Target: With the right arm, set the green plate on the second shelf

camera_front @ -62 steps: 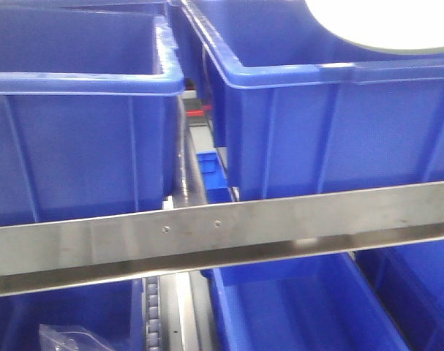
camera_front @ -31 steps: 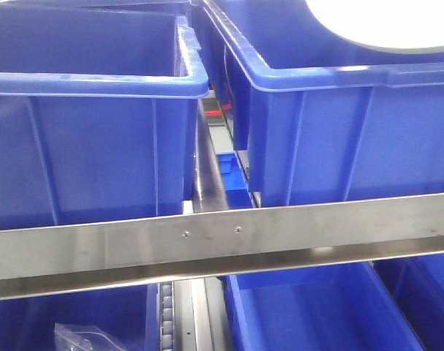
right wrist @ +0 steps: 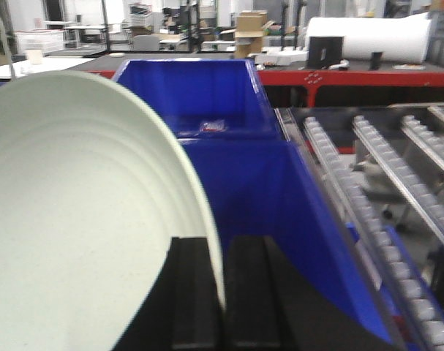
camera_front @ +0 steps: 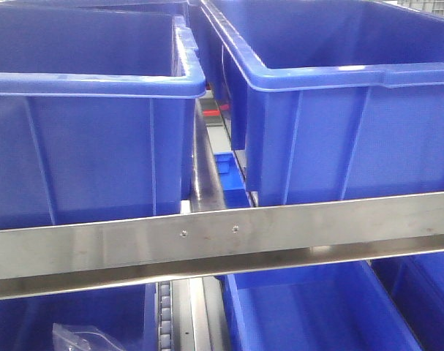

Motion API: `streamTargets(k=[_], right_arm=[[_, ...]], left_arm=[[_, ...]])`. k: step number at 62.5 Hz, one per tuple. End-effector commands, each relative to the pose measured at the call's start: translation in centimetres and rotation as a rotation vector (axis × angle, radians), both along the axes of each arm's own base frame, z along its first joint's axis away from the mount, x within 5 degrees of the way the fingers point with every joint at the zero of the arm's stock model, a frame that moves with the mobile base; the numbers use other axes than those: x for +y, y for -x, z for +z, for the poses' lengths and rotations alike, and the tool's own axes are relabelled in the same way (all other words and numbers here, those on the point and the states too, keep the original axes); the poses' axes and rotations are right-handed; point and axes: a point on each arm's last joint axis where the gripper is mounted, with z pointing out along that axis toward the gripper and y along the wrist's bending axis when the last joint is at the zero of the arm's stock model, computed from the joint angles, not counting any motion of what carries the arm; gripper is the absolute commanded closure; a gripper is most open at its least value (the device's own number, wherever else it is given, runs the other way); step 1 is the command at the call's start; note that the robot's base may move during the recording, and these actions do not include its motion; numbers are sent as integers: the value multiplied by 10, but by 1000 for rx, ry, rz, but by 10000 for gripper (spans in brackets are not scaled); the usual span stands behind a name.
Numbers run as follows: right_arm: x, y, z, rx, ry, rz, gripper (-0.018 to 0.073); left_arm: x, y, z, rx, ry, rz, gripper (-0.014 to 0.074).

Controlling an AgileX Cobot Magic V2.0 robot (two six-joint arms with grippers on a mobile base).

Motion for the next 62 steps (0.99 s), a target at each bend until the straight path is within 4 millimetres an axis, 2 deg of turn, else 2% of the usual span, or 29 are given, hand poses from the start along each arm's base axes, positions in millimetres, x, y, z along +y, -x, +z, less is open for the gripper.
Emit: streamTargets(k=[1,14,28,32,35,41,45,51,55,58,62], right_arm=[[3,-20,17,-109,-49,35,506],[8,-72,4,-104,-54,64,506],[11,-103,-4,-88,-48,71,496],[11,-107,-4,-81,-45,68,450],[11,-107,-4,-81,-45,67,378],[11,-107,-4,-81,-45,67,179],[10,-105,-3,-69,-44,60,111],[9,-101,-1,-41,-39,46,151],[8,-96,2,-16,-32,31,230],[6,-91,3,12,-21,17,329],[5,-84,4,40,-4,3,515]], left_arm=[[0,0,-6,-58,8,1,466],[0,0,-6,-58,8,1,466],[0,0,-6,-58,8,1,466],[0,0,-6,-58,8,1,466],[0,0,-6,-58,8,1,466],[0,0,-6,-58,8,1,466],[0,0,-6,-58,8,1,466],[0,0,-6,-58,8,1,466],[0,0,-6,-58,8,1,466],[0,0,-6,-58,8,1,466],[0,0,-6,-58,8,1,466]])
